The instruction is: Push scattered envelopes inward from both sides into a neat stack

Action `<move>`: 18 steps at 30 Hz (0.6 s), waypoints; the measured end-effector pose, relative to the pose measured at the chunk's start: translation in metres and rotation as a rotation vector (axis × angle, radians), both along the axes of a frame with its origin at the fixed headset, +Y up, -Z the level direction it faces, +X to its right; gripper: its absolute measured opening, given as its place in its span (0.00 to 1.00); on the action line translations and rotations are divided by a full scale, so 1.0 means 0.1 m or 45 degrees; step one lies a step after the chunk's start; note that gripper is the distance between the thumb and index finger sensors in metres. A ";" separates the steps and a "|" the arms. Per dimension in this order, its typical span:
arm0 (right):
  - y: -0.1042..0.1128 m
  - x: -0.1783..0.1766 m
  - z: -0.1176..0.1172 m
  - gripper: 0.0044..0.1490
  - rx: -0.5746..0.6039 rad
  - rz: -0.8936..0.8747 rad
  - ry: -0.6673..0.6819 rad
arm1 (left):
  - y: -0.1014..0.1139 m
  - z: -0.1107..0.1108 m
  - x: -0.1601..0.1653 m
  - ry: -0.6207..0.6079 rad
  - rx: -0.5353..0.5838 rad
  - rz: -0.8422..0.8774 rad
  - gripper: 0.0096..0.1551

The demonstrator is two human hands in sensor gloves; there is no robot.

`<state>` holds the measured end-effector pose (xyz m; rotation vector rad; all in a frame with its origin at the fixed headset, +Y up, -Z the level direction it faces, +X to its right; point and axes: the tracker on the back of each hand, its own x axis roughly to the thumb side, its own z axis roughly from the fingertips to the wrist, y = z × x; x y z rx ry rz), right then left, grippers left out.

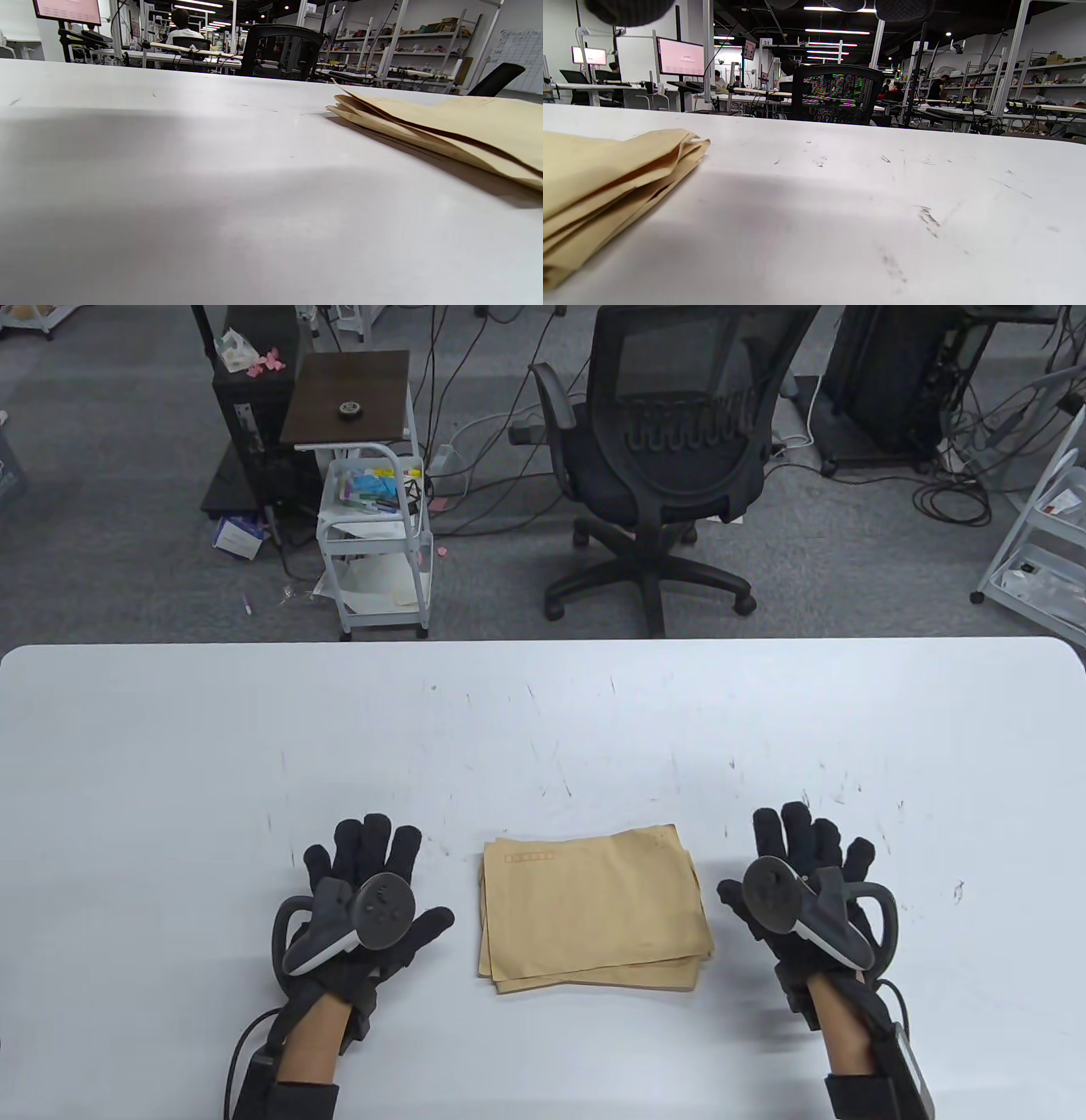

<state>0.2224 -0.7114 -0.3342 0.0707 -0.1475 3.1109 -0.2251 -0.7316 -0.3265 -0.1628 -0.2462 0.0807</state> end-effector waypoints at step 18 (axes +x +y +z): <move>-0.09 0.02 -0.04 0.59 -0.070 0.027 0.027 | -0.15 -0.03 0.01 0.014 -0.158 -0.095 0.61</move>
